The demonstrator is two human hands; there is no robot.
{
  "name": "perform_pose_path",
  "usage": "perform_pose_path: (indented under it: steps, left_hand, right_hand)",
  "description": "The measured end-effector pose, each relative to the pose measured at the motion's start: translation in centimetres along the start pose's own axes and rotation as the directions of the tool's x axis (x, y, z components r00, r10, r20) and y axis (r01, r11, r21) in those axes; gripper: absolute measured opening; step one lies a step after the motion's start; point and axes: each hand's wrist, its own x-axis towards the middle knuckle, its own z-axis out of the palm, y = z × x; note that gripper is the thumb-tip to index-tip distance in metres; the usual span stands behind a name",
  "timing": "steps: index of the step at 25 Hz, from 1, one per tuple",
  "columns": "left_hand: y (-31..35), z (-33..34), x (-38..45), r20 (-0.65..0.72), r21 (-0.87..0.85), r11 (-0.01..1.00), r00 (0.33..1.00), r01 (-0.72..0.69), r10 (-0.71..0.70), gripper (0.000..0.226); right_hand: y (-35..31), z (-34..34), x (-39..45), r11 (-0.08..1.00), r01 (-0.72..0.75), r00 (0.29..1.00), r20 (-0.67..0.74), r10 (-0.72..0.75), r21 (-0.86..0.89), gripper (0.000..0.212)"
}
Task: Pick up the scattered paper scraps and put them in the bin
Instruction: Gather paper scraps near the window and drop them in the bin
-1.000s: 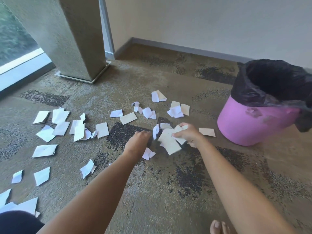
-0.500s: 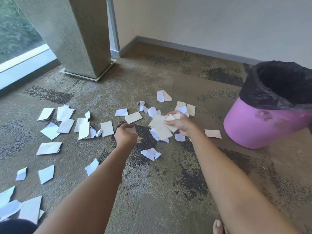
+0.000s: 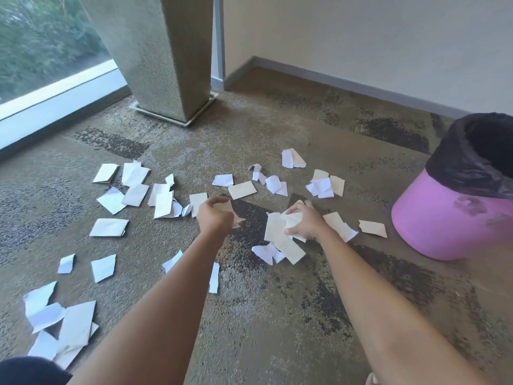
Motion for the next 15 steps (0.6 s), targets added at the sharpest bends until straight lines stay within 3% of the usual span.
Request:
perform_pose_path:
  steps: [3, 6, 9, 15]
  left_hand:
    - [0.6, -0.1, 0.2, 0.0, -0.029, 0.999, 1.0, 0.014, -0.014, 0.049]
    - [1.1, 0.3, -0.3, 0.007, -0.047, 0.999, 1.0, 0.007, -0.007, 0.049]
    - [2.0, 0.9, -0.7, -0.006, -0.06, 0.998, 1.0, -0.018, 0.017, 0.048]
    - [3.4, 3.0, -1.5, 0.012, -0.116, 0.993, 1.0, 0.006, -0.005, 0.049]
  right_hand:
    - [-0.2, 0.4, -0.7, 0.998, 0.069, 0.998, -0.003, -0.069, 0.005, 0.046]
    - [-0.3, 0.8, -1.4, 0.997, 0.041, 0.998, 0.037, -0.044, 0.068, 0.047]
    - [-0.9, 1.9, -2.3, 0.972, -0.015, 0.991, 0.131, -0.016, 0.236, 0.046]
    - [-2.7, 0.0, -2.1, 0.917, -0.105, 0.934, 0.355, -0.041, 0.384, 0.043]
